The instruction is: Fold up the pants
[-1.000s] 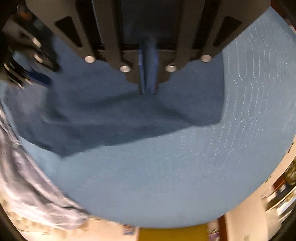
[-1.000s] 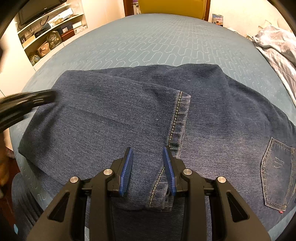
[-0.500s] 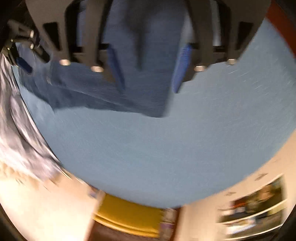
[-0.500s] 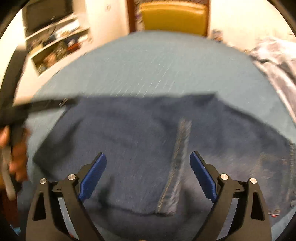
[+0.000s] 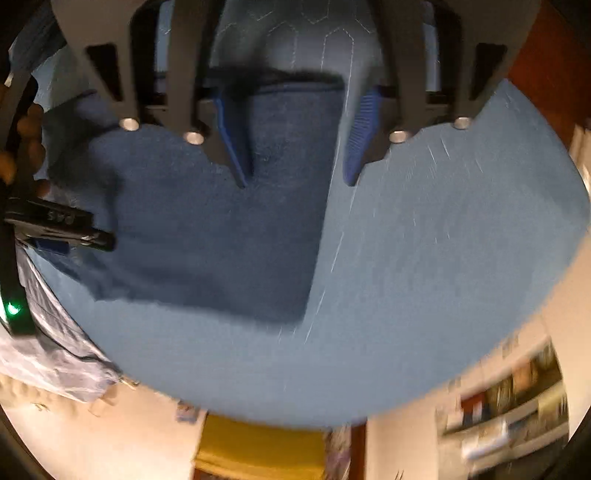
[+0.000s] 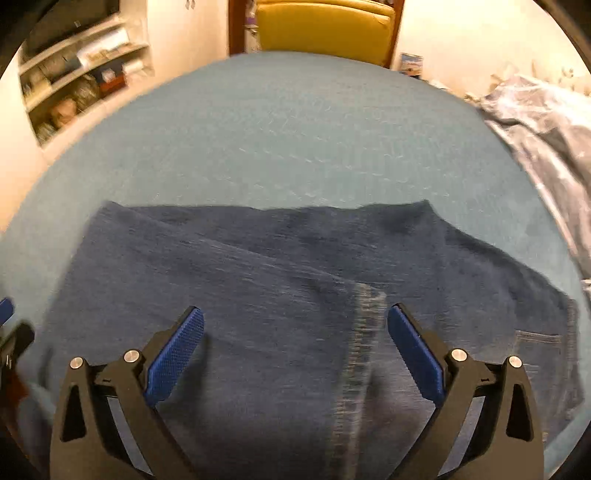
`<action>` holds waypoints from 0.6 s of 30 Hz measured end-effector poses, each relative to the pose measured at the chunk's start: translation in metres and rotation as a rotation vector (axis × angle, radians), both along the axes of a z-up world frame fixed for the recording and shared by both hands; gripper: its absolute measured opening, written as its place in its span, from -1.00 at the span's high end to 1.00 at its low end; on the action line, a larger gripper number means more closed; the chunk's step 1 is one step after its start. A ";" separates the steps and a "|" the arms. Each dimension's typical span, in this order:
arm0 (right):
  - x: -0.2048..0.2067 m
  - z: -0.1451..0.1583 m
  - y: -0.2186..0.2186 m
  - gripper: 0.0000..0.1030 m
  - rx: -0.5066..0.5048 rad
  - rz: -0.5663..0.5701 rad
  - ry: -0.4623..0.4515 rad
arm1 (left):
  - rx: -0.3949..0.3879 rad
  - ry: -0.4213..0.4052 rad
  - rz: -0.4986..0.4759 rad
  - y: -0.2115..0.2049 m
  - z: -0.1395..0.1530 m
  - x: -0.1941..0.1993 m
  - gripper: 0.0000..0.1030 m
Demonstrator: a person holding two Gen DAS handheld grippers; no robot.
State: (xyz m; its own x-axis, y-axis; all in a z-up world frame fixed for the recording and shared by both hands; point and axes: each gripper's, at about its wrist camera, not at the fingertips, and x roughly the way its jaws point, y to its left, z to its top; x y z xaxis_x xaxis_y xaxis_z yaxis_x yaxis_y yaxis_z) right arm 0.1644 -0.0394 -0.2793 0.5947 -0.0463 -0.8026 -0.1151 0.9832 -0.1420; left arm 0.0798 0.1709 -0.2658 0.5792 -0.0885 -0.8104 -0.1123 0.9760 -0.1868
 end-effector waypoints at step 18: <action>0.012 -0.035 -0.021 -0.85 -0.008 -0.026 0.075 | -0.050 -0.140 0.022 0.015 0.032 0.023 0.28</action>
State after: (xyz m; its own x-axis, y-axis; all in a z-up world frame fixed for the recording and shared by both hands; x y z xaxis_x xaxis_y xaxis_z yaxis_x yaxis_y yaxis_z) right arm 0.1767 -0.0600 -0.3142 0.5312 -0.0673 -0.8445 -0.1005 0.9848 -0.1417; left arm 0.1023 0.1858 -0.2333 0.6885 -0.1130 -0.7164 -0.1027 0.9626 -0.2506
